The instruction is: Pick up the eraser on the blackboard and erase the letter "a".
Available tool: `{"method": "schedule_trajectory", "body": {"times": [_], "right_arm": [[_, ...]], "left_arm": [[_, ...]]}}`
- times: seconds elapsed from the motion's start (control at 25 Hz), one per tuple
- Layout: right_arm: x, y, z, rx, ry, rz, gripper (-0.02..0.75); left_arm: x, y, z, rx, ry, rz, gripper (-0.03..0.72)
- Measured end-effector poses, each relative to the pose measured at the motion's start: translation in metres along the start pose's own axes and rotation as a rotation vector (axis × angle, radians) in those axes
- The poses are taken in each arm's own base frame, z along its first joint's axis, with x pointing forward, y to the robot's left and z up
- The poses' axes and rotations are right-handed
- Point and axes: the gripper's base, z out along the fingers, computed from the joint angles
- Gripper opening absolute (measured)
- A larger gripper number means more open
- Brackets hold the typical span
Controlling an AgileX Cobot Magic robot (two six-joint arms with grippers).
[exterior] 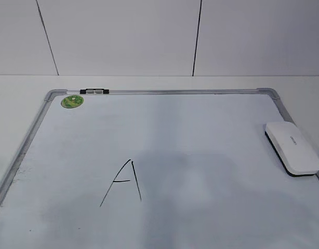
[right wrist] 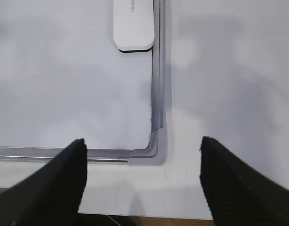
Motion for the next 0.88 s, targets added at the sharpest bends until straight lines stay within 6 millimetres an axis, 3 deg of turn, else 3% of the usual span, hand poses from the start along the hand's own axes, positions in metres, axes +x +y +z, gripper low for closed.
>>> {"method": "schedule_trajectory", "body": {"times": [0.28,0.88], "right_arm": [[0.022,0.0,0.012,0.002,0.004,-0.016,0.593],[0.023,0.0,0.019,-0.002,-0.028,-0.02,0.593]], "left_arm": [[0.002,0.001,0.002,-0.013,-0.022,0.004,0.361],[-0.001,0.004,0.007,-0.028,-0.073,0.001,0.36]]}}
